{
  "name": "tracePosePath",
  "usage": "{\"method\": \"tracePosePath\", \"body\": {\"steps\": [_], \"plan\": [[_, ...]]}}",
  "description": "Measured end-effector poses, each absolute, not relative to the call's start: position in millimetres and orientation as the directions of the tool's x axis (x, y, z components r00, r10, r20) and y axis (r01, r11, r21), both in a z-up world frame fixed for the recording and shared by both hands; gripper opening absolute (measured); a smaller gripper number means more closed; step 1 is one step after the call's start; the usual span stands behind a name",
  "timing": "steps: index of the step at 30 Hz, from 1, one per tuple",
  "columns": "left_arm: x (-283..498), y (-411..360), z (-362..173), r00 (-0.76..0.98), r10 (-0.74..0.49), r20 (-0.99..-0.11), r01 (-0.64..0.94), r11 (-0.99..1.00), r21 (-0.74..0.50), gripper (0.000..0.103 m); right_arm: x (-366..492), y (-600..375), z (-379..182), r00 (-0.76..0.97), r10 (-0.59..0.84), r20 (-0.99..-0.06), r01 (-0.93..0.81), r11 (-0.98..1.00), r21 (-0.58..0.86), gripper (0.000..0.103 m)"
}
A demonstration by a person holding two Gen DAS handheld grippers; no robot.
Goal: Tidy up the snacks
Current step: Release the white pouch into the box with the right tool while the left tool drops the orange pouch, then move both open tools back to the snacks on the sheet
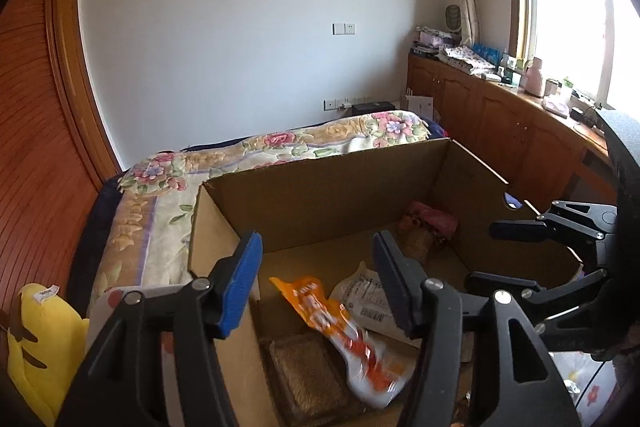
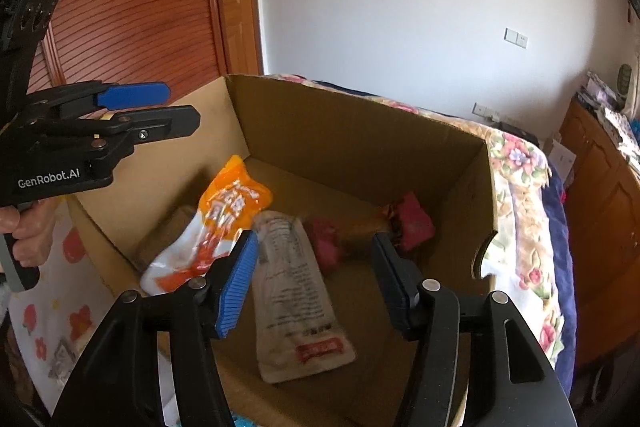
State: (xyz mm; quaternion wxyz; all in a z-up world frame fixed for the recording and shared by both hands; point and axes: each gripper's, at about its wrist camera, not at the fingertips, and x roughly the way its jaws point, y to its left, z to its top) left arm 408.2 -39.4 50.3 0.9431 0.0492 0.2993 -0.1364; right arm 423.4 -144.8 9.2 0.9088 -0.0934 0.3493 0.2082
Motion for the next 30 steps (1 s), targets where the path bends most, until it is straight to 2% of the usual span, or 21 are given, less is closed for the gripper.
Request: {"method": "tracePosePath", "body": {"steps": [16,30], "plan": [[303,-7,59,0.804,-0.26,-0.534,0.313,0.95,0.008,0.059,324,-177,40,0.71,0.321,-0.627,-0.401,0.916,0.015,0.06],[230,10,13,0.773,-0.261,-0.578,0.317,0.948,-0.004,0.059,259,-201,2,0.676,0.274,-0.684,-0.35,0.936,0.029,0.06]]}}
